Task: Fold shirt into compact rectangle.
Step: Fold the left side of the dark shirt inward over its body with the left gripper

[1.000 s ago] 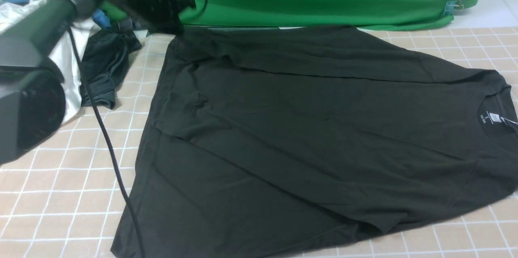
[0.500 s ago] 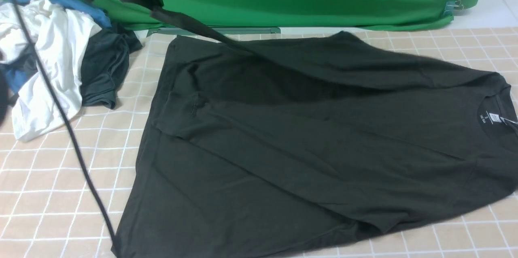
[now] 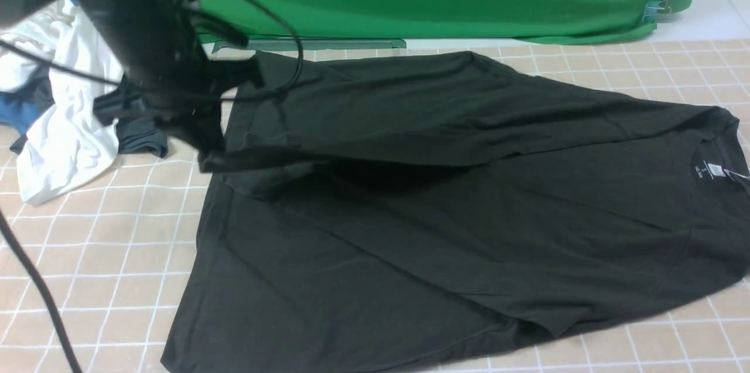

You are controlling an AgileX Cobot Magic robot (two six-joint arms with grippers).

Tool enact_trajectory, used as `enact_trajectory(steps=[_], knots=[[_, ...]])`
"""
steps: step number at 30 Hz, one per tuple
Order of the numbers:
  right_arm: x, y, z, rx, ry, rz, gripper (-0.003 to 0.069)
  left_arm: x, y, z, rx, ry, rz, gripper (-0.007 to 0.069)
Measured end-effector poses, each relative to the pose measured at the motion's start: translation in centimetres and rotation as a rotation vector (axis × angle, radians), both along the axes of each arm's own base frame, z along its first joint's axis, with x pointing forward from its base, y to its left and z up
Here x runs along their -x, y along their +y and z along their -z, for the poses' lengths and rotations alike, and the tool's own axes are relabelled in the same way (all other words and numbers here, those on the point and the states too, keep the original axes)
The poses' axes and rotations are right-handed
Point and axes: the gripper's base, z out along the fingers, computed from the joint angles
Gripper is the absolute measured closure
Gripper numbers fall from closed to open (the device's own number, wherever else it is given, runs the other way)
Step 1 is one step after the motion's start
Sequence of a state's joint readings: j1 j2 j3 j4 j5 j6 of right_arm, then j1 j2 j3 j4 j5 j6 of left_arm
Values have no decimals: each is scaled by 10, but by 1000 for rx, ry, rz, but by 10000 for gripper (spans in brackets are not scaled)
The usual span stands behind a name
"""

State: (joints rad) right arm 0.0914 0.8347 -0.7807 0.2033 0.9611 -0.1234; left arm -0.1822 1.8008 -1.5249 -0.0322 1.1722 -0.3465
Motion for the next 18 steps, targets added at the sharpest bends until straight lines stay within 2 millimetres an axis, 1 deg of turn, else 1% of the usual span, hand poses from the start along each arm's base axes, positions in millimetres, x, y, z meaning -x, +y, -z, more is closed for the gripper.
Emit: enact_trajectory(steps=[5,6,10,11,12,16,18], knots=[[0,0,0,0,1,0,628,6,5,15,-35,34,-12,602],[0,0,0,0,1,0,628,9,5,22,-32,49,-14,602],[0,0,0,0,1,0,628,14,5,41,-28,57,-16,602],[0,0,0,0,1,0,628,15,5,43,-28,58,-16,602],[0,0,0,0,1,0,628,17,6,50,-28,62,-16,600],[0,0,0,0,1,0,628,21,6,60,-33,84,-12,556],[0,0,0,0,1,0,628,22,7,61,-34,87,-9,502]])
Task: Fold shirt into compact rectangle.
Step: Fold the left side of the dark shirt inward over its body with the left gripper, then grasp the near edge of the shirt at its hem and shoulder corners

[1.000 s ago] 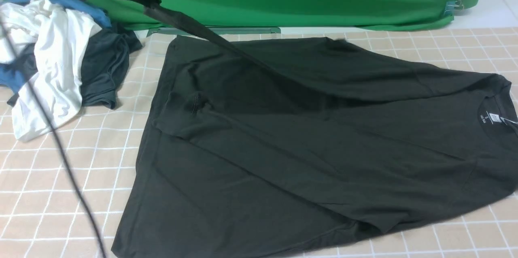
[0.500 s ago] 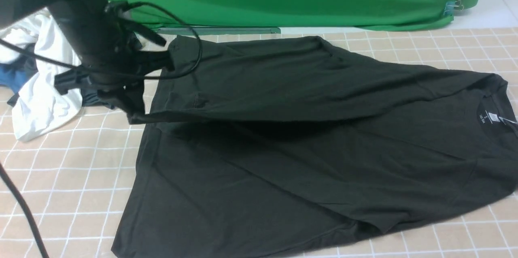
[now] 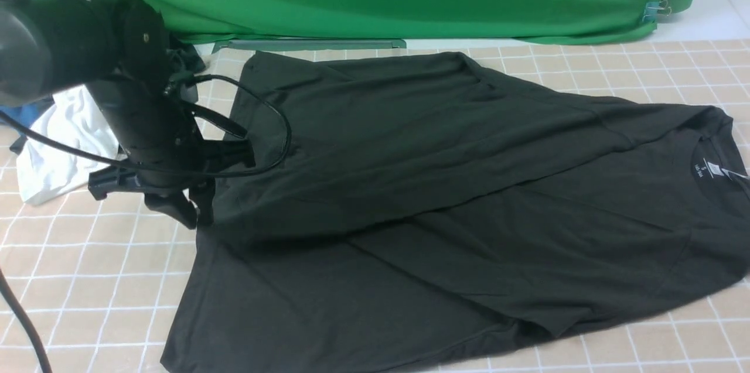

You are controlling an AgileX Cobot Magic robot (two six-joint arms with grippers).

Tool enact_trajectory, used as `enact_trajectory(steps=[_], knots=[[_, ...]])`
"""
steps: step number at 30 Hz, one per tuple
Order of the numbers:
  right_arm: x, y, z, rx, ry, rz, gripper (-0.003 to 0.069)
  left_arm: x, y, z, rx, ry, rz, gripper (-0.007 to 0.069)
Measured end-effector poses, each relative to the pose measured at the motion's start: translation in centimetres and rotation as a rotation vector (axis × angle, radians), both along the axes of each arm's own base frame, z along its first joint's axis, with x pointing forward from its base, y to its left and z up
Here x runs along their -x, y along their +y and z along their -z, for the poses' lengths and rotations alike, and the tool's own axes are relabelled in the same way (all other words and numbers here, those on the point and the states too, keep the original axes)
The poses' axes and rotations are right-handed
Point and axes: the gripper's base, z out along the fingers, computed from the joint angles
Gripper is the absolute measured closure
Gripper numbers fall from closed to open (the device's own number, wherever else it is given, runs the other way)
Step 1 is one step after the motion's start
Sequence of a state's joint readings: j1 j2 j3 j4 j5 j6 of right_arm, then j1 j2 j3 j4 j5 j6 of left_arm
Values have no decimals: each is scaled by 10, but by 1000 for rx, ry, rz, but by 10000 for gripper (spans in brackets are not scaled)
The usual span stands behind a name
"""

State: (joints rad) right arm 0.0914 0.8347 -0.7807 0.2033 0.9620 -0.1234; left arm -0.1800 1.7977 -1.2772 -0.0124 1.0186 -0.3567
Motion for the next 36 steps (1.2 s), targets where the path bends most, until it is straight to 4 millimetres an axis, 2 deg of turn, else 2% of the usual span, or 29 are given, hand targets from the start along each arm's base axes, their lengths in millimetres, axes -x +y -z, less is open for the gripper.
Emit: enact_trajectory(steps=[4,7,10,14,18,21,25,36], knots=[[1,0,2,5,25,-8,628,-3,0,-8,-10,-10,8,355],[-1,1,7,22,84,-32,628,-4,1,-27,-18,-2,10,241],[-8,2,18,42,177,-63,628,4,2,-42,-15,17,8,129],[-19,3,29,48,256,-69,628,22,3,-35,-7,70,-6,71],[-28,4,38,52,313,-70,628,54,7,-4,-8,214,-43,50],[-30,4,40,52,317,-68,628,80,8,28,19,310,-73,48],[-31,4,41,52,315,-67,628,99,8,59,56,292,-114,48],[-33,4,40,47,291,-62,628,105,10,61,66,227,-96,72]])
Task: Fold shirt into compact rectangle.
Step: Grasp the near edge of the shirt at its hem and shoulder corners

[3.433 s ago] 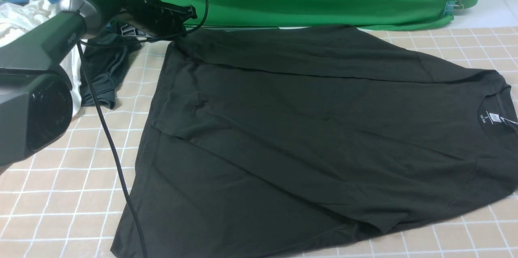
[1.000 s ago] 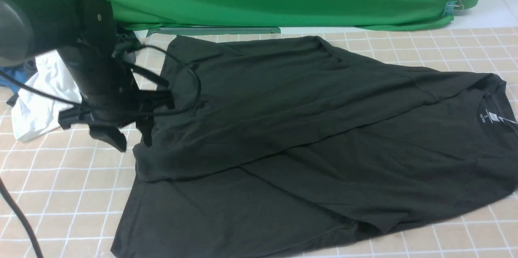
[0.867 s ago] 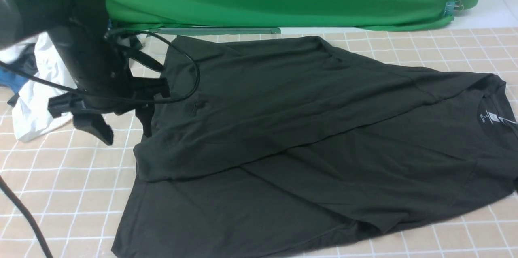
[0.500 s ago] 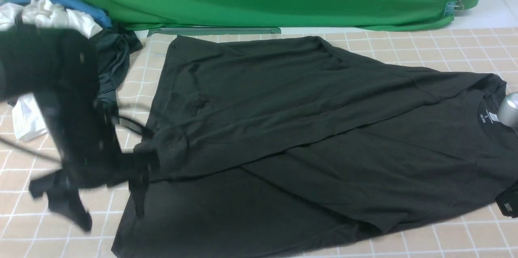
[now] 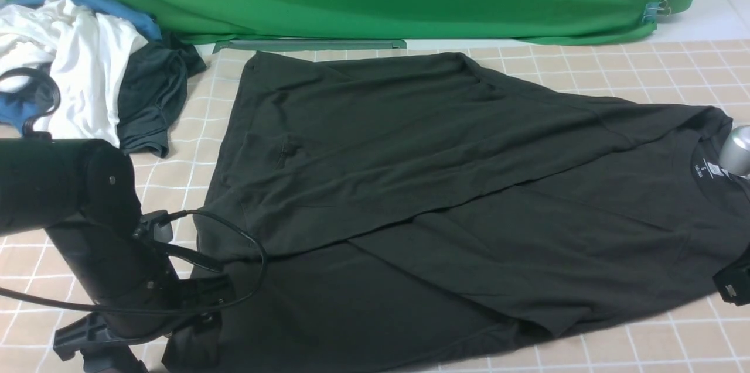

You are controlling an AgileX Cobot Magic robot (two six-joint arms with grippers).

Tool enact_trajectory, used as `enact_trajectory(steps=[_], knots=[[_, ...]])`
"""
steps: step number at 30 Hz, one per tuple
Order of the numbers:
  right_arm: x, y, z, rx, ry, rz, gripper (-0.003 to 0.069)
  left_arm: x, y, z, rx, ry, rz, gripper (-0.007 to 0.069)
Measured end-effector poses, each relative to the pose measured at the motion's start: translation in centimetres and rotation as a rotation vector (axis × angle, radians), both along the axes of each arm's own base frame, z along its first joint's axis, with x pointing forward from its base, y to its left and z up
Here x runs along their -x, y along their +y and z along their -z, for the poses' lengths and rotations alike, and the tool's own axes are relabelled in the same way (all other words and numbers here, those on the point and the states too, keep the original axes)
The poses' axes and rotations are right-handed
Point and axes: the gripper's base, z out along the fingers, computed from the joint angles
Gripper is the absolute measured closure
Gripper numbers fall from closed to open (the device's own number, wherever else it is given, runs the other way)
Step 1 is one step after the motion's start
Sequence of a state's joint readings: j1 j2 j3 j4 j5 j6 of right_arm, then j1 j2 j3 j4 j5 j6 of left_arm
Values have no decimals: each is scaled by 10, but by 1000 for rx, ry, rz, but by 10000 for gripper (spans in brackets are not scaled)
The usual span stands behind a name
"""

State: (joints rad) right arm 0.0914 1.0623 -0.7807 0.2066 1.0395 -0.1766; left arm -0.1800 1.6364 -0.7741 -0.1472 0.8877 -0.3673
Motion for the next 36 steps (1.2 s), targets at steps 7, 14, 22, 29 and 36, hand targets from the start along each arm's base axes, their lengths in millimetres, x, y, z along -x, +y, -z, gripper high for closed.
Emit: enact_trajectory(steps=[7,14,22,29,36], knots=[[0,0,0,0,0,0,628,-9,-2,-5,4,-14,10,175],[0,0,0,0,0,0,628,-23,-4,-7,15,-100,25,176],[0,0,0,0,0,0,628,-10,-3,-1,36,-113,79,175],[0,0,0,0,0,0,628,-8,-2,0,32,-121,80,253],[0,0,0,0,0,0,628,-5,0,-2,26,-117,95,568]])
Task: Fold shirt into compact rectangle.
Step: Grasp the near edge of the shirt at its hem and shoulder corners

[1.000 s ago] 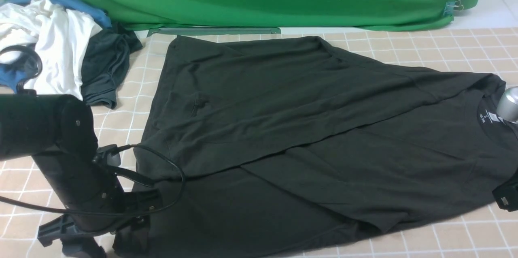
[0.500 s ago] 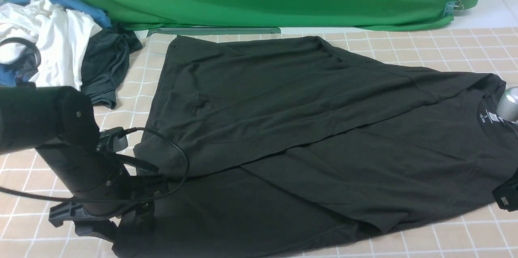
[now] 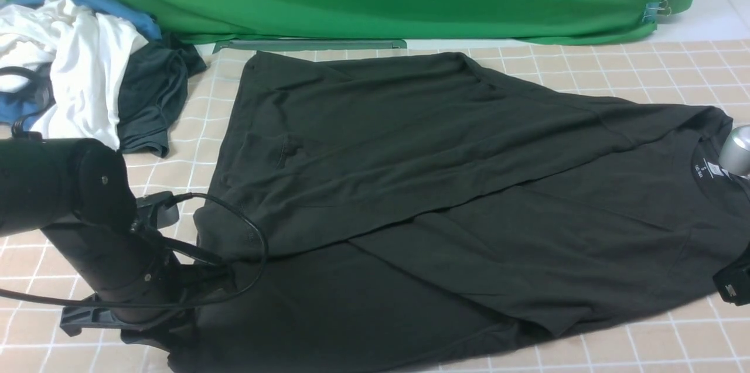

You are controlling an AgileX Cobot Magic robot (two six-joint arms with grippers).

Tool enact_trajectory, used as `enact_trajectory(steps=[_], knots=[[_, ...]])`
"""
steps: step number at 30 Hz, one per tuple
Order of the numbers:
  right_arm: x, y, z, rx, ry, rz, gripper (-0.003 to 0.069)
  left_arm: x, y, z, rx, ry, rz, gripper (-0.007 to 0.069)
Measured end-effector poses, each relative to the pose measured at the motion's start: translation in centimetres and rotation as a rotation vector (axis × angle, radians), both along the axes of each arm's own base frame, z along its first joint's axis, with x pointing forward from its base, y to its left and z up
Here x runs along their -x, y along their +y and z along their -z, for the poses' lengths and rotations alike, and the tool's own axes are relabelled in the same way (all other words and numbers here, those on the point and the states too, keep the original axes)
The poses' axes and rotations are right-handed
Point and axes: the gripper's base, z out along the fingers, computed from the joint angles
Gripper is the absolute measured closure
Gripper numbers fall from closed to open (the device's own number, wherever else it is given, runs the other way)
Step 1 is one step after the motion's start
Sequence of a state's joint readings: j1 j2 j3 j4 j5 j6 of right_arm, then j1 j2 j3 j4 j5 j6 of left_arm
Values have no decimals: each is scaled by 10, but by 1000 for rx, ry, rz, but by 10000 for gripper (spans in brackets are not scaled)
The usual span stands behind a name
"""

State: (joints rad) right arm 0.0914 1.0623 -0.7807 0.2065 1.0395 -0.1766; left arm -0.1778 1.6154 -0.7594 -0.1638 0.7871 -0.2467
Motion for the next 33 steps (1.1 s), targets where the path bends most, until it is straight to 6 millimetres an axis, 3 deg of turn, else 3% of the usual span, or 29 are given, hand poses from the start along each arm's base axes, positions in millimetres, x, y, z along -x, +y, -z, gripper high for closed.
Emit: enact_trajectory(steps=[4,8,14,19,27,30,33], knots=[[0,0,0,0,0,0,628,3,-4,-10,47,6,-32,605],[0,0,0,0,-1,0,628,5,-5,-23,70,-33,-40,605],[0,0,0,-2,-1,1,628,4,-7,-24,97,-64,-67,571],[0,0,0,-2,-1,1,628,3,-7,-24,98,-67,-72,435],[0,0,0,-2,-1,1,628,9,-5,-24,68,-8,-42,116],[0,0,0,-2,-1,0,628,11,-2,-23,41,14,-17,55],[0,0,0,-2,-1,0,628,12,0,-23,17,13,-9,44]])
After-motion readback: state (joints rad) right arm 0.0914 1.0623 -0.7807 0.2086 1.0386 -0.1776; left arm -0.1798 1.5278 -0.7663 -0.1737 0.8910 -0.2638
